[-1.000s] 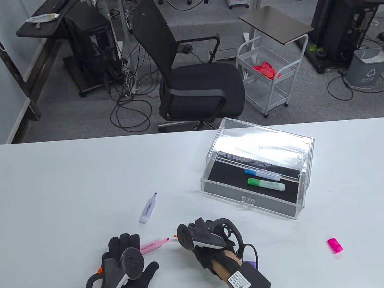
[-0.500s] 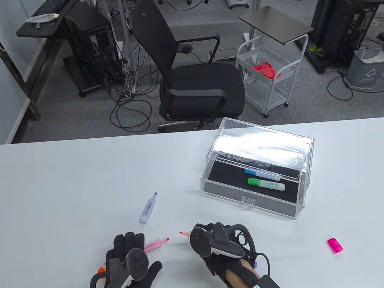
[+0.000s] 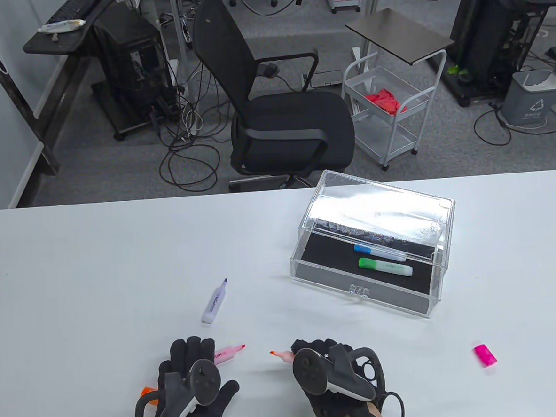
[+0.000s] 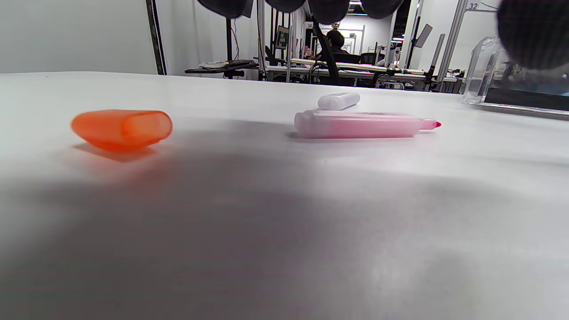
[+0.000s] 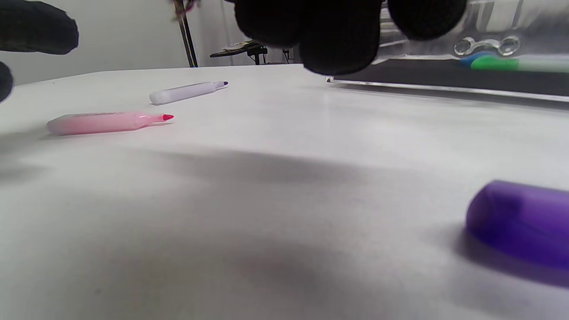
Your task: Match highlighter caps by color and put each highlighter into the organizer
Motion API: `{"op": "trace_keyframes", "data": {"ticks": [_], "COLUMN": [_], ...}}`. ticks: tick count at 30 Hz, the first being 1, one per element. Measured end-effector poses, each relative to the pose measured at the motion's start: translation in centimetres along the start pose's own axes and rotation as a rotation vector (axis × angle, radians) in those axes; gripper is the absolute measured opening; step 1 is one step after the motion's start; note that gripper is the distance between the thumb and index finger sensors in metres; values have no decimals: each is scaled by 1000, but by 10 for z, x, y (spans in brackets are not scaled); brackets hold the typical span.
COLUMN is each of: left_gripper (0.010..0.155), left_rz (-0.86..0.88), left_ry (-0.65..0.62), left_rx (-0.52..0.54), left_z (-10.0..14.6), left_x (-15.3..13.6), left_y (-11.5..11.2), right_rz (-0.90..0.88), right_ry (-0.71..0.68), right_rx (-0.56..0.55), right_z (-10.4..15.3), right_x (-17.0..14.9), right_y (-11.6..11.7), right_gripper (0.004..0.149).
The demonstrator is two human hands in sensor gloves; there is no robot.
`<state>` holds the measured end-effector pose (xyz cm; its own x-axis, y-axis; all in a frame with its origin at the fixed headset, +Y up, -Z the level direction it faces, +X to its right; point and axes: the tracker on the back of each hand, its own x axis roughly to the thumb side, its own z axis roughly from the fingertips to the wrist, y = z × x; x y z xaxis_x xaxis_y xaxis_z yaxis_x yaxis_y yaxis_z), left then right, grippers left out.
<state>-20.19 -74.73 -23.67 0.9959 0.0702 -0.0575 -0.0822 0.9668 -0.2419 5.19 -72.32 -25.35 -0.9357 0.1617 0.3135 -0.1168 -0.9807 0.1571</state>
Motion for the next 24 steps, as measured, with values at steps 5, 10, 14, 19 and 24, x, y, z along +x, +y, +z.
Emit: {"op": "trace_keyframes", "data": {"ticks": [5,10,14,19,24], "left_gripper": [93,94,94,94,94], "left_rz": [15,-24,-80,-16,-35], "left_ry": [-8,-12,13,48,96], "left_rx": [4,-13,-5,-22,-94], "left_z": [1,0,1,6,8], "left_x": [0,1,-9,-38,-64], "left_y": [1,5,24,53,61], "right_rz": [-10,-23,-44,-68,-76], "right_ry": [-18,-15,-5,4,7], "right_rx": [-35,-36,-47,-52,-47], "right_z": [2,5,7,8,9], "right_x": [1,-4,-11,-19,-21], "right_y": [-4,-1,-2,-3,-4], "right_gripper": [58,58,58,58,57]}}
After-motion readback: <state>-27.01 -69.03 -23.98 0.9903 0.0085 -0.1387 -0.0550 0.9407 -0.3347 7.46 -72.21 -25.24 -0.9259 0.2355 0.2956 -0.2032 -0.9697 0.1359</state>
